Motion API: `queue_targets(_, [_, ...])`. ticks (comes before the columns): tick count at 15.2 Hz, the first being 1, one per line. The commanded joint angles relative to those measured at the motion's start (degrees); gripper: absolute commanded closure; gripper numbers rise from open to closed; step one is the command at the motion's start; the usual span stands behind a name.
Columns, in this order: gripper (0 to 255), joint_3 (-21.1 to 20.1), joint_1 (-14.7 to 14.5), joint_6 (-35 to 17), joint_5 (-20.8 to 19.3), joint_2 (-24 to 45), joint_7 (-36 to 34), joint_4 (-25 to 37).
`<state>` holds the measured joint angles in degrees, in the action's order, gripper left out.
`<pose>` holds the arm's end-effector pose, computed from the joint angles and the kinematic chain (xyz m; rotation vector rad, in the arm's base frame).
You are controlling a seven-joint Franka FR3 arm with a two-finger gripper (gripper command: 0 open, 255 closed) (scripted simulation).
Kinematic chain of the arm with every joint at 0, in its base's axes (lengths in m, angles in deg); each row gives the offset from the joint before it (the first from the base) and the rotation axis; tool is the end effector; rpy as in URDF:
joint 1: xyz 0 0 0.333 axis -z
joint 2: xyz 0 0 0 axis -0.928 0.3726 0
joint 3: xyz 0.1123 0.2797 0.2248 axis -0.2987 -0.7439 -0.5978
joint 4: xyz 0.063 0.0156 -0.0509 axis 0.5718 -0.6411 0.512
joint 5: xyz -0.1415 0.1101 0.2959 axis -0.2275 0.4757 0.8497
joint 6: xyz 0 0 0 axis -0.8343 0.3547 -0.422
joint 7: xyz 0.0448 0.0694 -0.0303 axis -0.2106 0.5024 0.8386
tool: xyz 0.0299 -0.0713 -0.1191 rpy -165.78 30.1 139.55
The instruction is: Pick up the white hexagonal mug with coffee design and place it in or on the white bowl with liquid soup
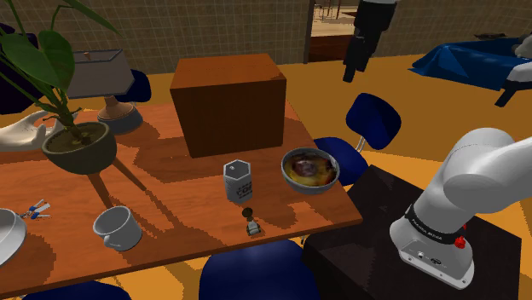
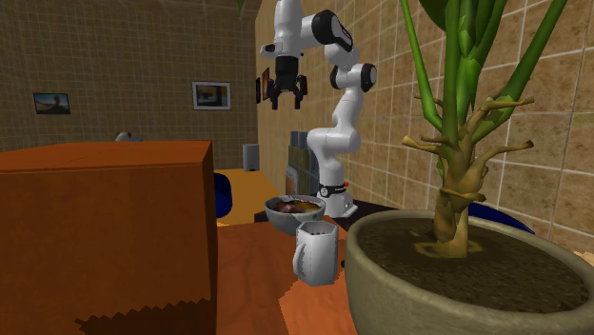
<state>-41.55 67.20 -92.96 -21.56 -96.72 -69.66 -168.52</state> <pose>0.2295 0.0191 0.6224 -3.1333 -0.1756 -0.0931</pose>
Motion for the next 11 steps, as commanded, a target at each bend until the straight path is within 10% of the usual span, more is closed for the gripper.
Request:
queue_targets(1, [0,0.0,0.0,0.0,0.0,0.0,0.0,0.0])
queue_targets(11, [0,-7.9,-3.1,-15.8,4.1,10.3,-6.4,-4.9])
